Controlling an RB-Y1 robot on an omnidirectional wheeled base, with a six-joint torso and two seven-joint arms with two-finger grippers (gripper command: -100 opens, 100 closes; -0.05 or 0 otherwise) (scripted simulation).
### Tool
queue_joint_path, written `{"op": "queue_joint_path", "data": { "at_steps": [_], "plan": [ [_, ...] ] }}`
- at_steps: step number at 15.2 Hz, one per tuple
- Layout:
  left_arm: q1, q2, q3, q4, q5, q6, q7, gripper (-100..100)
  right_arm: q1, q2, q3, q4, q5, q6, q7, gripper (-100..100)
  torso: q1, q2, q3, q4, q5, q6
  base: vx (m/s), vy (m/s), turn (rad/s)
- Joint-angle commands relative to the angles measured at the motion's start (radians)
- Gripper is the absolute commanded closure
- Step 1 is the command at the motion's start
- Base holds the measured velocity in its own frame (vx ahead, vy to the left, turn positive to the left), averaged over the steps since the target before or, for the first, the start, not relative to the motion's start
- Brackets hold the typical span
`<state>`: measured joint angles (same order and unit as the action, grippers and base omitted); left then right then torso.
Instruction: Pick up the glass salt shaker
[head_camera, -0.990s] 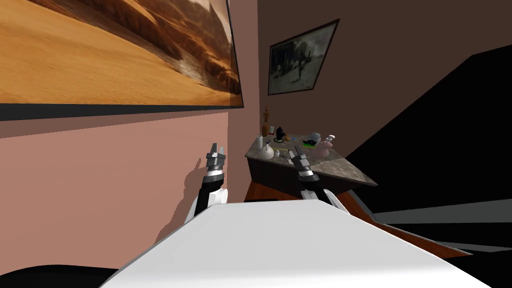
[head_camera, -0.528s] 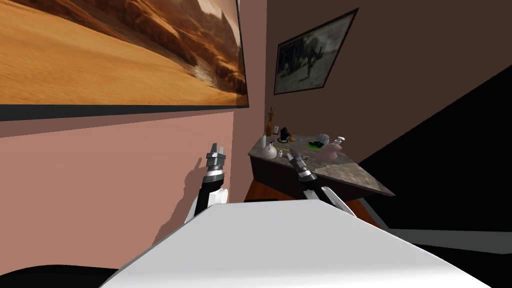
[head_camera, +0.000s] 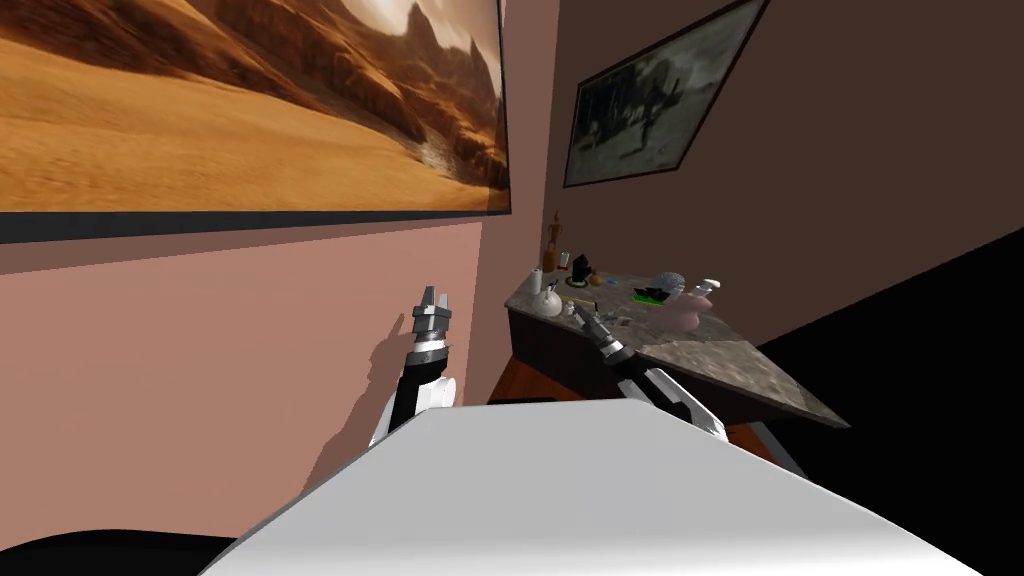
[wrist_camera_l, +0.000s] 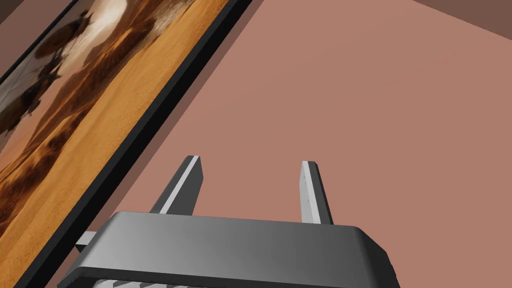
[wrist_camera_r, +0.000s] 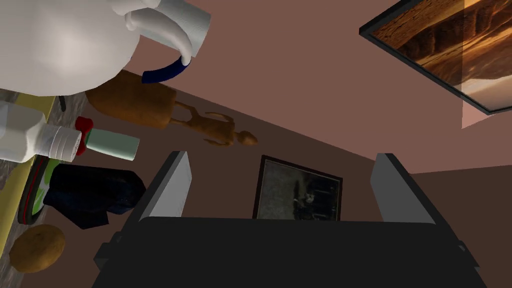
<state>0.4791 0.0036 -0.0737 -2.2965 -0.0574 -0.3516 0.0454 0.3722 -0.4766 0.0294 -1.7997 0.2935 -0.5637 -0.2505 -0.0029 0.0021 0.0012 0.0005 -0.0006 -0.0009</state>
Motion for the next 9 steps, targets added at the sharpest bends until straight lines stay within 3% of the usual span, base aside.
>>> {"op": "queue_joint_path", "data": {
  "at_steps": [1, 3, 4, 9],
  "plan": [
    [0.0, 0.0, 0.0, 0.0, 0.0, 0.0, 0.0, 0, -0.018, -0.041, 0.004, 0.05, 0.02, -0.011, -0.009, -100, 0.0, 0.0, 0.0, 0.0, 0.0, 0.0, -0.055, -0.029, 0.249],
    [0.0, 0.0, 0.0, 0.0, 0.0, 0.0, 0.0, 0, -0.037, -0.088, 0.007, 0.102, 0.045, -0.025, -0.02, -100, 0.0, 0.0, 0.0, 0.0, 0.0, 0.0, -0.055, -0.026, 0.25],
    [0.0, 0.0, 0.0, 0.0, 0.0, 0.0, 0.0, 0, -0.037, -0.088, 0.007, 0.105, 0.045, -0.025, -0.02, -100, 0.0, 0.0, 0.0, 0.0, 0.0, 0.001, -0.031, -0.018, 0.069],
    [0.0, 0.0, 0.0, 0.0, 0.0, 0.0, 0.0, 0, -0.093, -0.209, 0.02, 0.241, 0.123, -0.069, -0.054, -100, 0.0, -0.001, 0.0, 0.0, 0.0, 0.0, -0.046, -0.014, 0.256]
  ]
}}
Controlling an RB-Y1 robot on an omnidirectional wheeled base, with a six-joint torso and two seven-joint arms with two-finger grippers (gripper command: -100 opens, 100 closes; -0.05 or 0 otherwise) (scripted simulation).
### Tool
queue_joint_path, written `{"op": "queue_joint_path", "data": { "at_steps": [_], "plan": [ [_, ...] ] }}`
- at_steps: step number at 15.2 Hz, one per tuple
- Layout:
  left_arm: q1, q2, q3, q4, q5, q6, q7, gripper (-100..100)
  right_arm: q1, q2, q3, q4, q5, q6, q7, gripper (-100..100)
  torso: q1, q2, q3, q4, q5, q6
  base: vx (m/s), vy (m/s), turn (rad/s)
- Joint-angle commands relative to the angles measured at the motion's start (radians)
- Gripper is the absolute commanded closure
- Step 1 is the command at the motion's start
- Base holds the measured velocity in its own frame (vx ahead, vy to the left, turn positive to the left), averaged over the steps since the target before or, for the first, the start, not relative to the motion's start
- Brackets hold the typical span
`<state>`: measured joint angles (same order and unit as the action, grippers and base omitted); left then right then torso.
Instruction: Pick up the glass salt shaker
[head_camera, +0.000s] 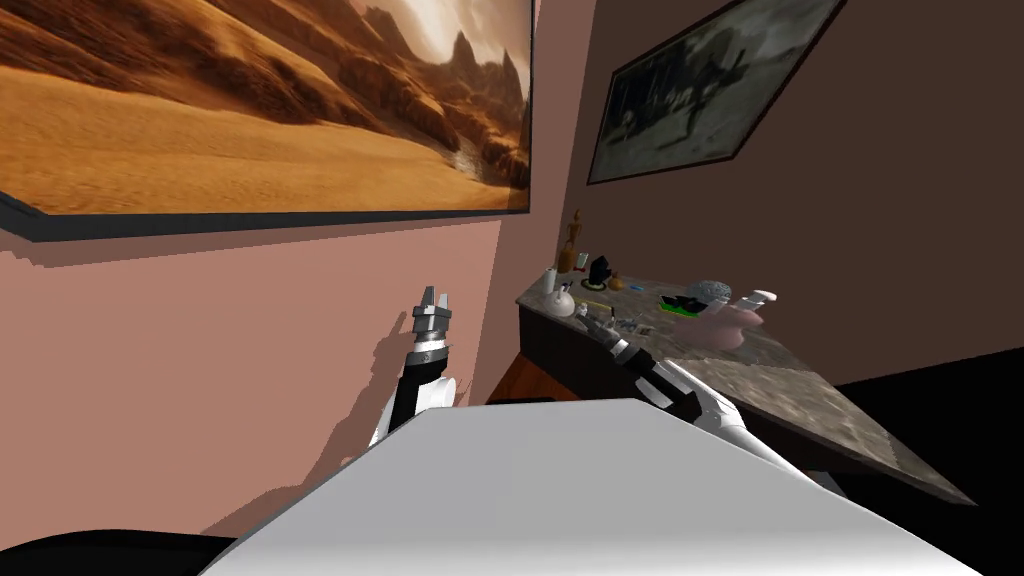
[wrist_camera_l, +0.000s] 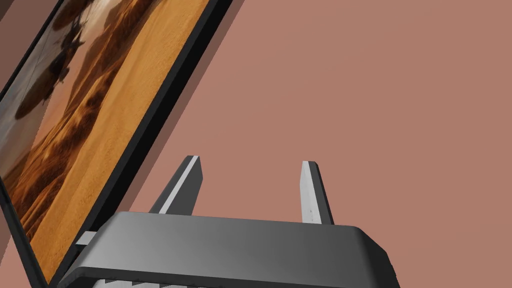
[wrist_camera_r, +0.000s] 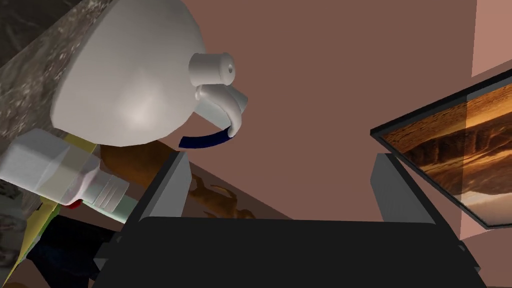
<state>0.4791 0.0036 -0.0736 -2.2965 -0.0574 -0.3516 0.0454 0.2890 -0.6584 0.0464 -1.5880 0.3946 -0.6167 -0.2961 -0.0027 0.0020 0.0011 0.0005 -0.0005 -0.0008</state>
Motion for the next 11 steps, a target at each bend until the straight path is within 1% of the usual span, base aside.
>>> {"op": "queue_joint_path", "data": {
  "at_steps": [1, 2, 3, 4, 5, 6, 7, 8, 9, 10, 11],
  "plan": [
    [0.0, 0.0, 0.0, 0.0, 0.0, 0.0, 0.0, 0, -0.01, -0.045, 0.003, 0.05, 0.022, -0.016, -0.008, -100, 0.0, 0.0, 0.0, 0.0, 0.0, 0.0, -0.057, -0.018, 0.256],
    [0.0, 0.0, 0.0, 0.0, 0.0, 0.0, 0.0, 0, -0.01, -0.045, 0.003, 0.059, 0.022, -0.016, -0.008, -100, 0.0, 0.0, 0.0, 0.0, 0.0, 0.0, -0.037, -0.014, 0.119],
    [0.0, 0.0, 0.0, 0.0, 0.0, 0.0, 0.0, 0, -0.029, -0.088, 0.008, 0.086, 0.05, -0.032, -0.02, -100, 0.0, 0.0, 0.0, 0.0, 0.0, 0.001, -0.041, -0.006, 0.256],
    [0.0, 0.0, 0.0, 0.0, 0.0, 0.0, 0.0, 0, -0.029, -0.091, 0.008, 0.108, 0.05, -0.032, -0.02, -100, 0.0, 0.0, 0.0, 0.0, 0.0, 0.0, -0.041, -0.008, 0.241],
    [0.0, 0.0, 0.0, 0.0, 0.0, 0.0, 0.0, 0, -0.029, -0.091, 0.008, 0.116, 0.05, -0.032, -0.02, -100, 0.0, -0.001, 0.0, 0.0, 0.0, 0.0, -0.028, -0.009, 0.067],
    [0.0, 0.0, 0.0, 0.0, 0.0, 0.0, 0.0, 0, -0.047, -0.136, 0.014, 0.144, 0.077, -0.047, -0.032, -100, 0.0, -0.001, -0.001, 0.0, 0.0, 0.001, -0.037, 0.002, 0.209],
    [0.0, 0.0, 0.0, 0.0, 0.0, 0.0, 0.0, 0, -0.047, -0.137, 0.014, 0.167, 0.077, -0.047, -0.032, -100, 0.001, -0.001, -0.001, 0.0, 0.0, 0.0, -0.042, -0.001, 0.244],
    [0.0, 0.0, 0.0, 0.0, 0.0, 0.0, 0.0, 0, -0.047, -0.137, 0.014, 0.174, 0.077, -0.047, -0.032, -100, 0.001, -0.001, -0.001, 0.0, 0.0, 0.0, -0.03, -0.004, 0.101],
    [0.0, 0.0, 0.0, 0.0, 0.0, 0.0, 0.0, 0, -0.065, -0.181, 0.021, 0.204, 0.105, -0.062, -0.044, -100, 0.001, -0.001, -0.001, 0.0, 0.0, 0.001, -0.035, 0.001, 0.219],
    [0.0, 0.0, 0.0, 0.0, 0.0, 0.0, 0.0, 0, -0.065, -0.181, 0.021, 0.227, 0.105, -0.062, -0.044, -100, 0.001, -0.001, -0.001, 0.0, 0.0, 0.0, -0.041, -0.004, 0.261],
    [0.0, 0.0, 0.0, 0.0, 0.0, 0.0, 0.0, 0, -0.065, -0.181, 0.021, 0.233, 0.105, -0.062, -0.044, -100, 0.001, -0.001, -0.001, 0.0, 0.0, 0.0, -0.031, -0.008, 0.113]
  ]
}}
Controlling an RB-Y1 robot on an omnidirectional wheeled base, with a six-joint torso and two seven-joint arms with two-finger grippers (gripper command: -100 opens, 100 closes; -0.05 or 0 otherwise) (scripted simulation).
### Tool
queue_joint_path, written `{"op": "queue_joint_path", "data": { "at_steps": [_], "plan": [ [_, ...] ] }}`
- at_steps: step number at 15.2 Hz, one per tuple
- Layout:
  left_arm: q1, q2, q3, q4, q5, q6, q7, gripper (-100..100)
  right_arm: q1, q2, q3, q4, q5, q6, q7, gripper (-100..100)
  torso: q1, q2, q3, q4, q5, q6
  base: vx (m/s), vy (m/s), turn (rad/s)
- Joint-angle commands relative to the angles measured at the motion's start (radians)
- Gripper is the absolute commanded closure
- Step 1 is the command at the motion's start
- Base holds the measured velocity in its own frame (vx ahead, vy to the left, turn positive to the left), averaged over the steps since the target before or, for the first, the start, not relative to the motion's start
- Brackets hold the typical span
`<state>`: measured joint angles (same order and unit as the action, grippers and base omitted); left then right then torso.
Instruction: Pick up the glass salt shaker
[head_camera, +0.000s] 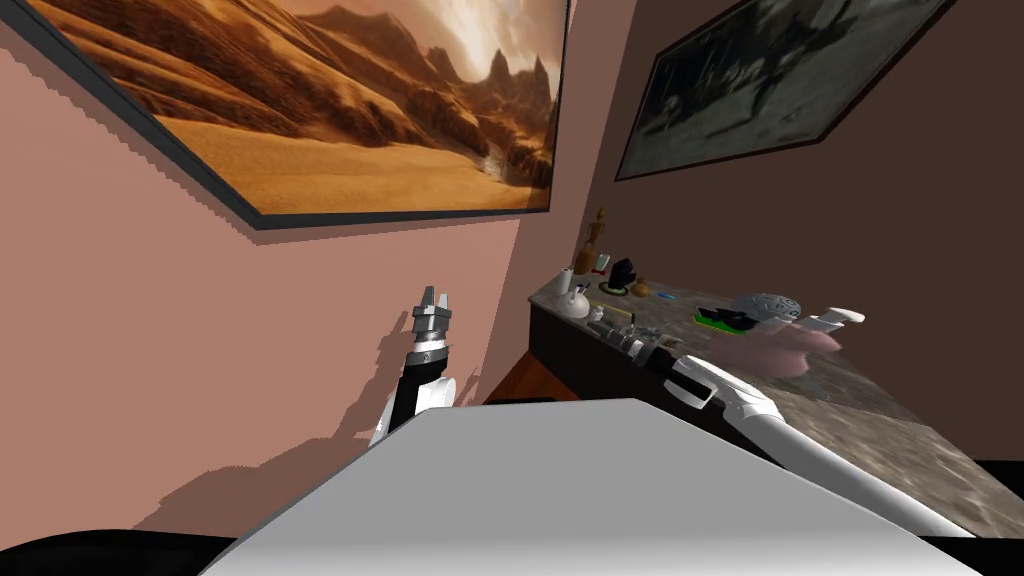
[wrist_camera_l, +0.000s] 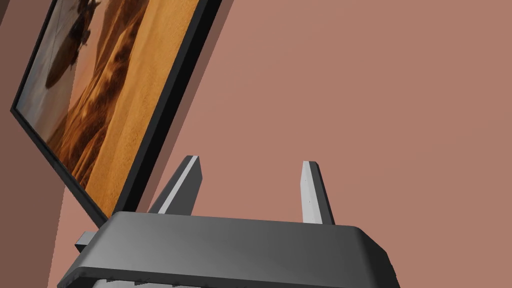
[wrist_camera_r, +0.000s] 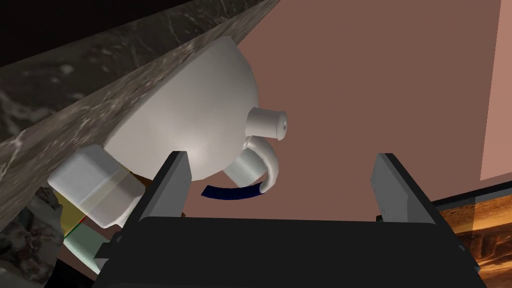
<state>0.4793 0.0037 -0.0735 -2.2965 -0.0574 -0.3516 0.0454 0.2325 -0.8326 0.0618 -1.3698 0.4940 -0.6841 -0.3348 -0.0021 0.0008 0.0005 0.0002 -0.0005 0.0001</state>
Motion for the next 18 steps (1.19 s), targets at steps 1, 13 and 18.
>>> {"op": "queue_joint_path", "data": {
  "at_steps": [1, 13, 18],
  "plan": [
    [0.0, 0.0, 0.0, 0.0, 0.0, 0.0, 0.0, 0, -0.026, -0.05, 0.012, 0.05, 0.034, -0.01, -0.018, -100, 0.0, 0.0, 0.0, 0.0, 0.0, 0.0, -0.038, -0.002, 0.23],
    [0.0, 0.0, 0.0, 0.0, 0.0, 0.0, 0.0, 0, -0.088, -0.21, 0.047, 0.28, 0.148, -0.071, -0.067, -100, 0.001, -0.001, -0.001, 0.0, 0.0, -0.001, -0.032, 0.004, 0.19],
    [0.0, 0.0, 0.0, 0.0, 0.0, 0.0, 0.0, 0, -0.101, -0.245, 0.058, 0.361, 0.176, -0.085, -0.079, -100, 0.001, 0.0, 0.0, 0.0, 0.0, 0.001, -0.036, 0.008, 0.178]
  ]
}}
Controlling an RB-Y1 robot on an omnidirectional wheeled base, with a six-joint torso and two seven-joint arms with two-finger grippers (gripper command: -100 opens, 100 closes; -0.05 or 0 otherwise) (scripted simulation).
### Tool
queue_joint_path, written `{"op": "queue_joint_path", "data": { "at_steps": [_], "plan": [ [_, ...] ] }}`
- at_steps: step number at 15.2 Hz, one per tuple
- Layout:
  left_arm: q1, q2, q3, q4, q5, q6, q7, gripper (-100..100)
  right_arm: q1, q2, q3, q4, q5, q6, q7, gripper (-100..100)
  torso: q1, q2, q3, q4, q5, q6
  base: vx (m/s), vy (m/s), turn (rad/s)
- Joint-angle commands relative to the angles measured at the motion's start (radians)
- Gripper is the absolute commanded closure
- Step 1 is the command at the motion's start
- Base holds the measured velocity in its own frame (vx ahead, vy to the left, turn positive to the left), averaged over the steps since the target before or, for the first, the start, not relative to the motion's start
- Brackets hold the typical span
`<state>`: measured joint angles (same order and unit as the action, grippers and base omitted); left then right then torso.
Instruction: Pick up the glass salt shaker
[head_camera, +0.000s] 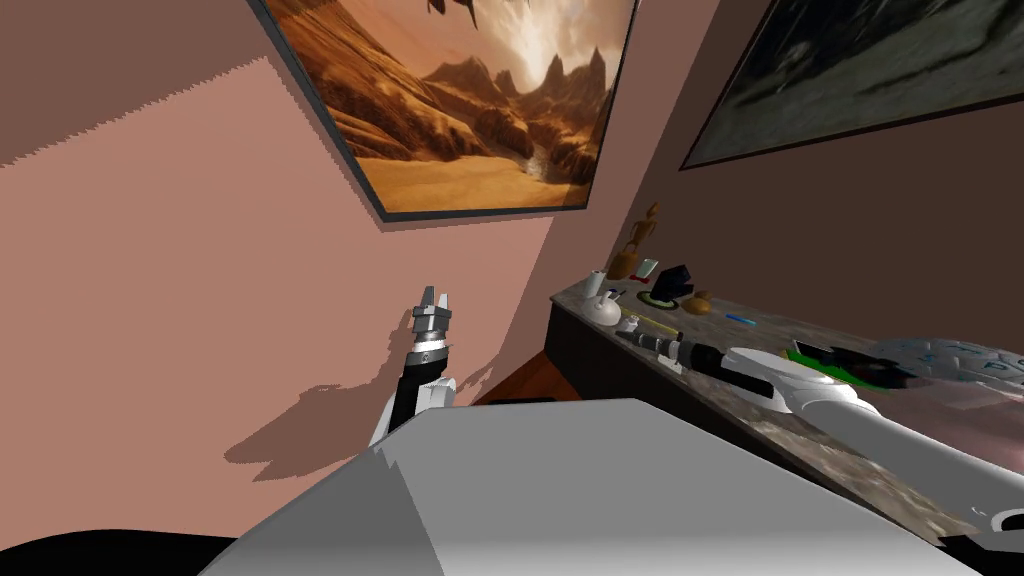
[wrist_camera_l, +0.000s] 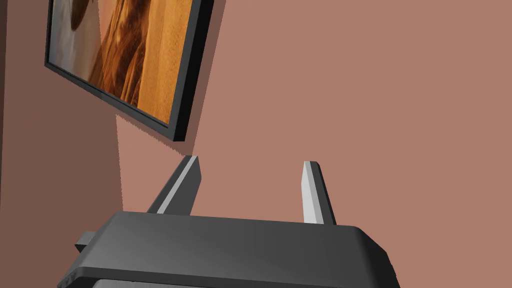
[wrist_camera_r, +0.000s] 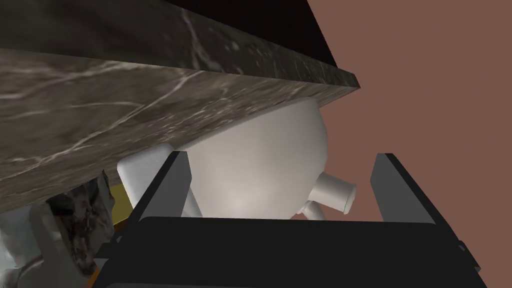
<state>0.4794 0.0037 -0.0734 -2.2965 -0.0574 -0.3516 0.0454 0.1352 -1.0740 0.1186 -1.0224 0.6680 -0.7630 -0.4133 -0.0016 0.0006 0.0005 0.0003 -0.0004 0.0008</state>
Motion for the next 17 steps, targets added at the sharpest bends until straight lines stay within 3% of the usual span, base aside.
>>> {"op": "queue_joint_path", "data": {
  "at_steps": [1, 6, 10, 15, 17],
  "plan": [
    [0.0, 0.0, 0.0, 0.0, 0.0, 0.0, 0.0, 0, -0.016, -0.037, 0.012, 0.05, 0.029, -0.02, -0.012, -100, 0.0, 0.0, 0.0, 0.0, 0.0, 0.0, -0.019, 0.015, 0.171],
    [0.0, 0.0, 0.0, 0.0, 0.0, 0.0, 0.0, 0, -0.026, -0.067, 0.024, 0.122, 0.056, -0.034, -0.024, -100, 0.0, -0.001, 0.0, 0.0, 0.0, -0.001, -0.021, 0.009, 0.186],
    [0.0, 0.0, 0.0, 0.0, 0.0, 0.0, 0.0, 0, -0.043, -0.122, 0.05, 0.225, 0.108, -0.06, -0.046, -100, 0.0, -0.001, -0.001, 0.0, 0.0, -0.001, -0.026, 0.018, 0.237],
    [0.0, 0.0, 0.0, 0.0, 0.0, 0.0, 0.0, 0, -0.051, -0.146, 0.063, 0.273, 0.133, -0.072, -0.056, -100, -0.001, -0.001, -0.001, 0.0, 0.0, 0.0, -0.012, 0.011, 0.102],
    [0.0, 0.0, 0.0, 0.0, 0.0, 0.0, 0.0, 0, -0.057, -0.167, 0.076, 0.318, 0.157, -0.084, -0.066, -100, -0.001, -0.001, -0.001, 0.0, 0.0, -0.001, -0.009, 0.015, 0.202]
  ]
}}
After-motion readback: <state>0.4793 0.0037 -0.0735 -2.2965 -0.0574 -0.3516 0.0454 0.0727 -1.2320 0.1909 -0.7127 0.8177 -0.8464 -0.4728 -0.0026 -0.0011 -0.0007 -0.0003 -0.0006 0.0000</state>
